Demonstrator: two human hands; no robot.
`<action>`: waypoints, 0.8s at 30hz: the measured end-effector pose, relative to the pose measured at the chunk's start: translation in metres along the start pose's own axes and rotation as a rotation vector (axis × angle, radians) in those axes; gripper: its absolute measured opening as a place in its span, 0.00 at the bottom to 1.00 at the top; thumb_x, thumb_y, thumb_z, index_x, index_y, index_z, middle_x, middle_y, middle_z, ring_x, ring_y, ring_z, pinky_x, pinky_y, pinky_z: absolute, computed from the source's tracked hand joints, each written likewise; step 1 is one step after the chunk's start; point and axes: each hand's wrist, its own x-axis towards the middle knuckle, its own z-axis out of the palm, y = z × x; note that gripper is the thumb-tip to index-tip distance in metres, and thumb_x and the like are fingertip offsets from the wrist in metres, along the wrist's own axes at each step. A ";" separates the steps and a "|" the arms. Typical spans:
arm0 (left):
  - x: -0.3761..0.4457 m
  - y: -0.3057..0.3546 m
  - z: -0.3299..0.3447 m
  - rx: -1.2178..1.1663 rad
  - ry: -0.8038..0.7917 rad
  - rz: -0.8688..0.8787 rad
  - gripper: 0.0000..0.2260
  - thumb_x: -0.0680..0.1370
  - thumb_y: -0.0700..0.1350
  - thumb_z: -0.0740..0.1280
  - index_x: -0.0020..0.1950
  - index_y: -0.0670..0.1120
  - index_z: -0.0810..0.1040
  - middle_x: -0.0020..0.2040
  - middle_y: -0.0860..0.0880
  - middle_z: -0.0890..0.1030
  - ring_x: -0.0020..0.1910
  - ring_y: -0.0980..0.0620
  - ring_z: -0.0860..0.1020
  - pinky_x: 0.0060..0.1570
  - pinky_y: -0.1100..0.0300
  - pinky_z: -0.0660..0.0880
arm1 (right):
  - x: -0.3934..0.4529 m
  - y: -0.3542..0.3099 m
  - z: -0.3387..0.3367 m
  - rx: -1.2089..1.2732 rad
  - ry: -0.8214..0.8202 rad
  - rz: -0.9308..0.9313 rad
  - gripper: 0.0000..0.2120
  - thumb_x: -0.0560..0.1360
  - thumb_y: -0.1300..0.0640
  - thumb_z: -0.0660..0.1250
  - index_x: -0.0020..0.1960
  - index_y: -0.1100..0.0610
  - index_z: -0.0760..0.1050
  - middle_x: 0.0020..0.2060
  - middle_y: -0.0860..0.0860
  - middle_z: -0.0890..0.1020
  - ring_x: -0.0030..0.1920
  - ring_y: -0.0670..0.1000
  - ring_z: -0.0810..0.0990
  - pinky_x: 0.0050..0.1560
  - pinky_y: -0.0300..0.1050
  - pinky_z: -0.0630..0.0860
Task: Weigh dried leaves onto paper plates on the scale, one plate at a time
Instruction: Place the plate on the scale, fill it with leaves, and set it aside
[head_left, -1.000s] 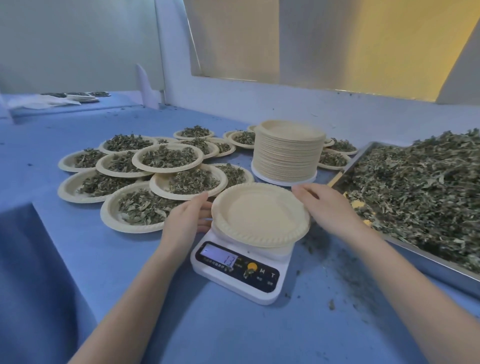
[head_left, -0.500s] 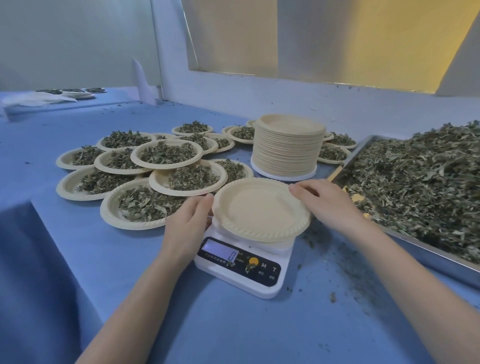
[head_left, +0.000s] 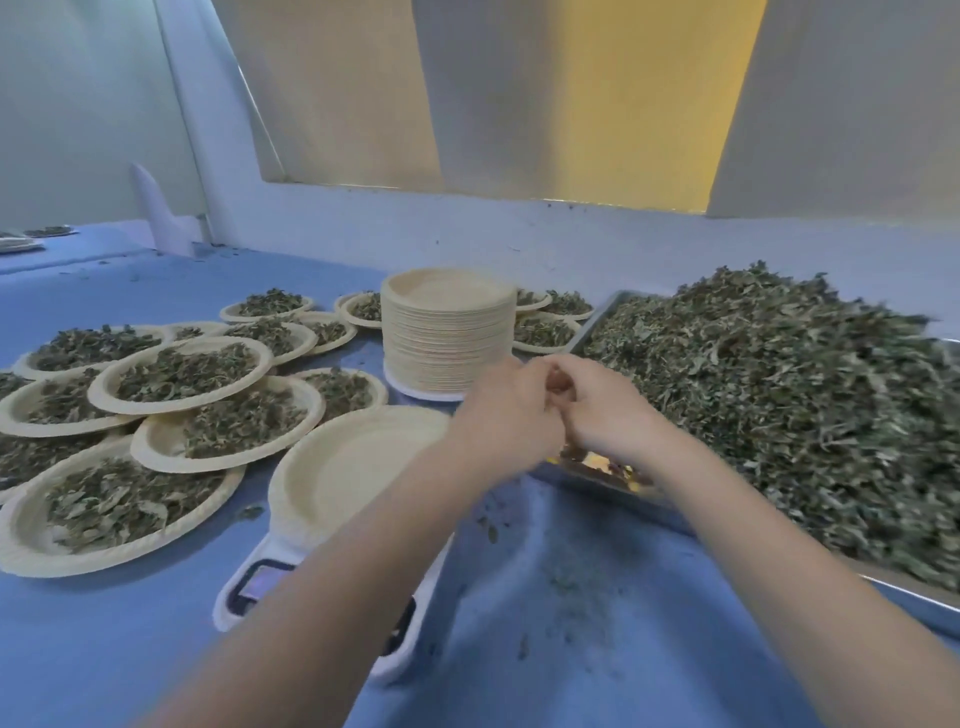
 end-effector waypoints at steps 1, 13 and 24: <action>0.010 0.012 0.010 0.016 -0.061 0.001 0.19 0.74 0.39 0.59 0.65 0.42 0.71 0.61 0.40 0.74 0.61 0.40 0.72 0.60 0.49 0.69 | -0.002 0.011 -0.009 -0.037 -0.005 0.009 0.15 0.75 0.59 0.63 0.61 0.54 0.74 0.54 0.51 0.80 0.47 0.48 0.75 0.45 0.38 0.66; 0.067 0.055 0.090 0.077 -0.424 -0.270 0.29 0.73 0.47 0.70 0.68 0.37 0.64 0.66 0.39 0.69 0.64 0.41 0.70 0.60 0.51 0.71 | 0.009 0.119 -0.058 -0.553 -0.225 0.283 0.38 0.69 0.46 0.72 0.73 0.55 0.60 0.63 0.57 0.70 0.60 0.58 0.73 0.55 0.47 0.73; 0.075 0.040 0.100 -0.073 -0.304 -0.285 0.29 0.72 0.40 0.69 0.70 0.42 0.63 0.67 0.41 0.67 0.62 0.39 0.71 0.57 0.50 0.73 | 0.021 0.108 -0.056 -0.460 -0.222 0.080 0.25 0.72 0.49 0.65 0.69 0.47 0.69 0.61 0.52 0.75 0.58 0.54 0.75 0.55 0.49 0.75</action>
